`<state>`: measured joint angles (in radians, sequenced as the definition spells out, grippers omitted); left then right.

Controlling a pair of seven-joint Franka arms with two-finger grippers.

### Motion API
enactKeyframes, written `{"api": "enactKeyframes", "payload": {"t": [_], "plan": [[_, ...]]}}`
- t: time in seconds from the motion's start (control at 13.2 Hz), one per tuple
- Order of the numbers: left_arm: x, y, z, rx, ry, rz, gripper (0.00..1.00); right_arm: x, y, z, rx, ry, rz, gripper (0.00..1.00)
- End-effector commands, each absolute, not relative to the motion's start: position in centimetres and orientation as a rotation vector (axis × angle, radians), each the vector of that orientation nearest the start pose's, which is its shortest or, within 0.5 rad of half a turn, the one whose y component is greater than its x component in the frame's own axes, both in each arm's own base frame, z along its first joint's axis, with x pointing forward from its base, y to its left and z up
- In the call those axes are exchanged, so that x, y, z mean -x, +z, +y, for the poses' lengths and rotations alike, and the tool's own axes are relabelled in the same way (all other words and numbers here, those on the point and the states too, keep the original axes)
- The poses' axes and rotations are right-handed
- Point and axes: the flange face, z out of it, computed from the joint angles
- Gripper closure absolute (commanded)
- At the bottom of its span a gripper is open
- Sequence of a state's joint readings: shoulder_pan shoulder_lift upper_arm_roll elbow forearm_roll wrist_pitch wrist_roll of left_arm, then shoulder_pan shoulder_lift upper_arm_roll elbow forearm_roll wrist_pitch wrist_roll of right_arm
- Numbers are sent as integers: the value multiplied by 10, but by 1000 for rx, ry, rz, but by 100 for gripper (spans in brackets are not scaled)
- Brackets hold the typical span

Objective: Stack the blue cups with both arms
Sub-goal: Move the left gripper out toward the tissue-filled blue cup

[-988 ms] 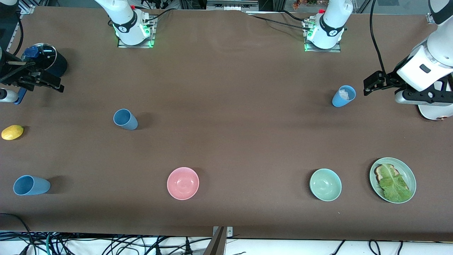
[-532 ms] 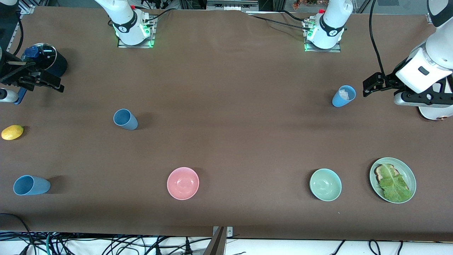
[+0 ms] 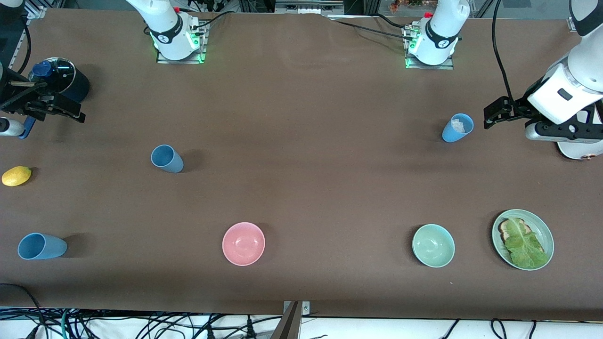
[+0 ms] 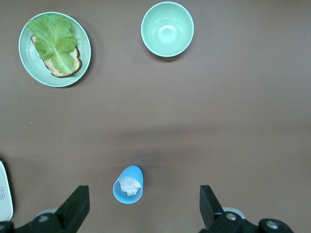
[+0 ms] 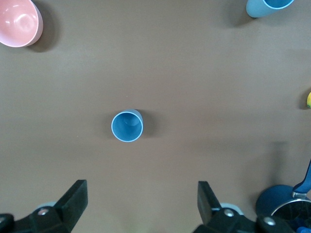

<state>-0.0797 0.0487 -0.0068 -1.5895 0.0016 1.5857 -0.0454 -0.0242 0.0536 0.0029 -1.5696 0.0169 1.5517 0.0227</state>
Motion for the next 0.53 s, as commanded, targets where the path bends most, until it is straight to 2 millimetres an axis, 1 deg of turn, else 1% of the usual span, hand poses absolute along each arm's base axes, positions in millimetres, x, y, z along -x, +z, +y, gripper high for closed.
{"api": "enactKeyframes", "payload": {"t": [0.0, 0.23, 0.46], "plan": [[-567, 593, -37, 3115, 61, 121, 0, -564, 597, -10, 3116, 110, 72, 0], [-569, 596, -18, 3114, 29, 179, 0, -563, 596, -11, 3116, 112, 74, 0], [-562, 601, -15, 3112, 20, 179, 0, -563, 596, -10, 3116, 112, 72, 0]]}}
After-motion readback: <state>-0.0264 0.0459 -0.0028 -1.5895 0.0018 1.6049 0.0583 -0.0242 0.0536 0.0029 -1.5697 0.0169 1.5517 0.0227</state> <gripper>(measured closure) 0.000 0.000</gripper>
